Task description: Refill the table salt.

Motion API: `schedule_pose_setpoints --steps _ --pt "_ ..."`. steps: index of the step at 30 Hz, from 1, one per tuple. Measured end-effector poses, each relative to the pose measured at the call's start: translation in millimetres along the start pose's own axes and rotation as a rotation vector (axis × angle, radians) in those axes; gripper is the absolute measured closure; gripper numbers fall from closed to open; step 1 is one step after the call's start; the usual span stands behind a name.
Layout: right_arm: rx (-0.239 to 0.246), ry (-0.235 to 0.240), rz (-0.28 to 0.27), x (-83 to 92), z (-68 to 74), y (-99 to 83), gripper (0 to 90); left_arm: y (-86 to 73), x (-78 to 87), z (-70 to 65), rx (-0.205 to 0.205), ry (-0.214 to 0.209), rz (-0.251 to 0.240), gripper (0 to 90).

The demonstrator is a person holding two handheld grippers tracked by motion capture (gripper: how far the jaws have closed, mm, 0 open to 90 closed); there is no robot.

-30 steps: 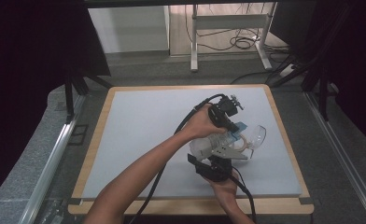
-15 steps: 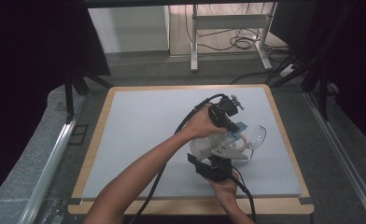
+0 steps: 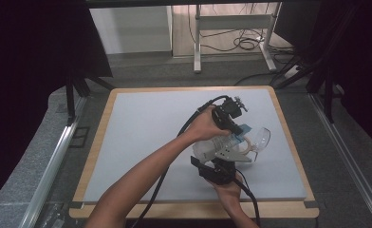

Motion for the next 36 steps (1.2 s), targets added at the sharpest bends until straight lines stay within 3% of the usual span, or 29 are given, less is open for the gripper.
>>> schedule_pose_setpoints --steps 36 --pt "0.006 0.001 -0.006 0.6 1.3 1.9 56.6 0.2 -0.6 -1.0 -0.003 -0.002 0.000 90.0"
Point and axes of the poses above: each handheld gripper's, and its own axes: x roughly backward along the jaws, y roughly out of its top, z roughly to its left, the point moved 3 cm from there along -x, roughly forward along the jaws, and after that the axes turned 1 degree about x, right-handed, at the moved point
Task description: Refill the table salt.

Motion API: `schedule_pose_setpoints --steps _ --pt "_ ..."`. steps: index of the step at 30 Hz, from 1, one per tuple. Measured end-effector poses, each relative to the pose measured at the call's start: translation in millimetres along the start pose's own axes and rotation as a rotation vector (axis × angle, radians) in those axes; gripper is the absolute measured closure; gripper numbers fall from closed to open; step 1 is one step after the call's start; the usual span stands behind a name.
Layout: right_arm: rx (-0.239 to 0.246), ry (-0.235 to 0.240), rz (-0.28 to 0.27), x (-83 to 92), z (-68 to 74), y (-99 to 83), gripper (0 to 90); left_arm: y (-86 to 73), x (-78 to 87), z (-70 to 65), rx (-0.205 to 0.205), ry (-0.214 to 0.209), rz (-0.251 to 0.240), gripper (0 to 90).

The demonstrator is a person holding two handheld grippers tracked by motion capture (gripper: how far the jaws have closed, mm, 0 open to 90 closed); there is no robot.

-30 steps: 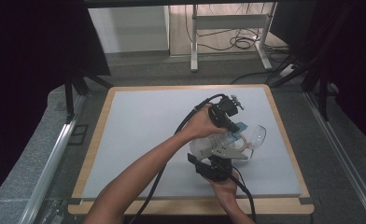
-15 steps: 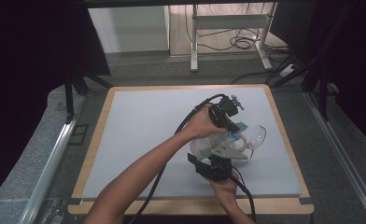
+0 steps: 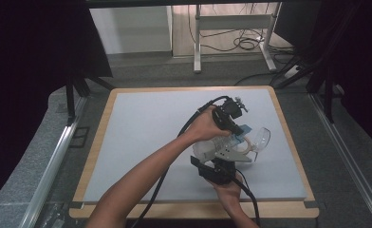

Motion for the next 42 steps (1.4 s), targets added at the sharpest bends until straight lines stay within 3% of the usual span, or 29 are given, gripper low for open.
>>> schedule_pose_setpoints --steps 42 --pt "0.001 -0.004 -0.011 0.2 -1.9 2.0 57.0 3.2 -2.0 0.1 -0.005 -0.003 0.005 89.9"
Point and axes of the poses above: each handheld gripper's, and its own axes: x roughly backward along the jaws, y roughly out of its top, z roughly to its left, the point moved 3 cm from there along -x, roughly forward along the jaws, and after that the axes turned 1 degree about x, right-handed, at the moved point
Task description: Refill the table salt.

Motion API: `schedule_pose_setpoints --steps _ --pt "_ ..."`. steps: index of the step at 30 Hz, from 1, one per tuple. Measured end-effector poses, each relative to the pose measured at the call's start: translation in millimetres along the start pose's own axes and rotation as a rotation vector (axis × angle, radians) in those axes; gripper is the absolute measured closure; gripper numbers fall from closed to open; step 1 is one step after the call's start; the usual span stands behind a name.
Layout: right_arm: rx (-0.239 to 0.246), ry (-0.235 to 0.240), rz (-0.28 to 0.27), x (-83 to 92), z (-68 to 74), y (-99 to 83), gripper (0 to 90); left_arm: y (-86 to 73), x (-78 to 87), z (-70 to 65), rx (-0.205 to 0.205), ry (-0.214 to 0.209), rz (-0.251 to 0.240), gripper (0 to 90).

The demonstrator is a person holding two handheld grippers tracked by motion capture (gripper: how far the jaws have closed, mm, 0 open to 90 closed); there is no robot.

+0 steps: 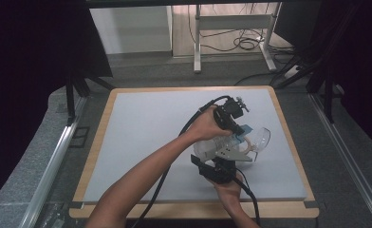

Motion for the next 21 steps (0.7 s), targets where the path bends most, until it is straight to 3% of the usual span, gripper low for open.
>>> schedule_pose_setpoints --steps 21 --pt "-0.005 -0.003 -0.006 1.2 -0.8 1.3 57.2 2.1 -0.6 -0.7 -0.004 -0.003 0.002 90.0"
Point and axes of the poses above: each handheld gripper's, and its own axes: x roughly backward along the jaws, y roughly out of its top, z roughly to its left, the point moved 3 cm from there along -x, roughly forward along the jaws, and after that the axes turned 1 degree about x, right-handed, at the moved point
